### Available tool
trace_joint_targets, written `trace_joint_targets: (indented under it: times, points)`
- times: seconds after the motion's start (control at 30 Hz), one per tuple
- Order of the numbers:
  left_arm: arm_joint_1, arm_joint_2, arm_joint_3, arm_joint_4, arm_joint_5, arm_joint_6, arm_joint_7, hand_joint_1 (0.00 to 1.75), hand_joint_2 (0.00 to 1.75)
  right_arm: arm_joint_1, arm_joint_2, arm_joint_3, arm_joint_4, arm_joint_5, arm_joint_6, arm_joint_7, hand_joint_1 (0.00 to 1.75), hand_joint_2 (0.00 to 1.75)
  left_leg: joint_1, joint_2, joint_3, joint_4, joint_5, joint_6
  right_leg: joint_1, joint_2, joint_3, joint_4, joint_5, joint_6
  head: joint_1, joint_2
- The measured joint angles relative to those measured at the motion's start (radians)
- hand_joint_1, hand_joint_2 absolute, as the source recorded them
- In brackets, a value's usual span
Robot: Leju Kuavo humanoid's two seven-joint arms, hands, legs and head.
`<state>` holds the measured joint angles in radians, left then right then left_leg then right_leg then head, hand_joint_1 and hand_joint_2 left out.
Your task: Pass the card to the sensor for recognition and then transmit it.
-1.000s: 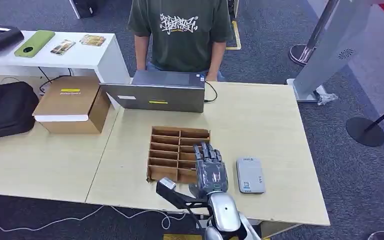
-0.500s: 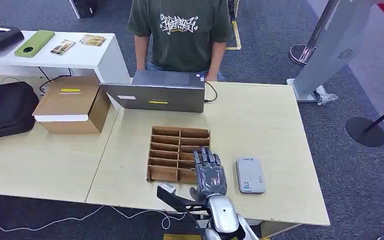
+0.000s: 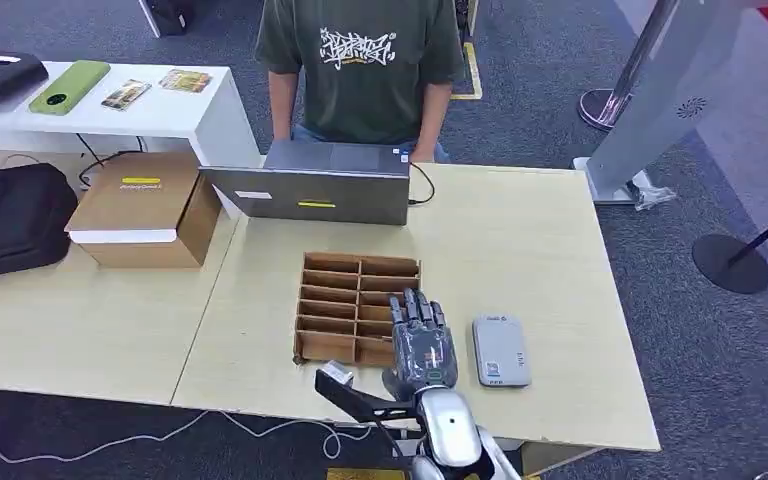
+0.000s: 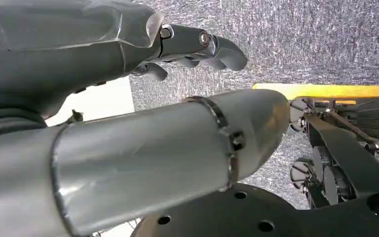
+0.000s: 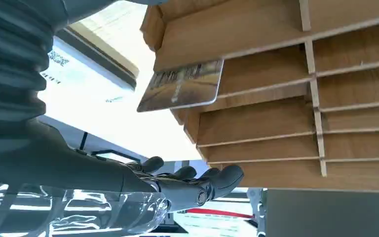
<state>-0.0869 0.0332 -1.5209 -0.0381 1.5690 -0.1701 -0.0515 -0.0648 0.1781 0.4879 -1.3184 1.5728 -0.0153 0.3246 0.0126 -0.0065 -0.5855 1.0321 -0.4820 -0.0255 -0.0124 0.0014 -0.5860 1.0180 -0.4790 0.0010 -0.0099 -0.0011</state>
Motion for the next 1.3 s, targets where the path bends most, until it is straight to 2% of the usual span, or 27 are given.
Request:
trace_joint_targets:
  times: [0.4,1.3]
  points:
    - [0.0,0.001,0.0,0.0,-0.006,-0.001,0.0,0.0,0.0,0.018,0.0,-0.015,-0.053,0.0,0.007,0.009,0.0,1.75,0.0,0.0,0.0,0.0,0.0,0.0,0.0,0.0,0.0,0.0,0.0,0.0,0.0,0.0]
    - [0.0,0.005,0.0,0.0,0.002,0.0,0.006,0.0,0.0,0.023,0.002,-0.03,-0.051,-0.002,0.014,-0.005,0.0,1.75,0.0,0.0,0.0,0.0,0.0,0.0,0.0,0.0,0.0,0.0,0.0,0.0,0.0,0.0]
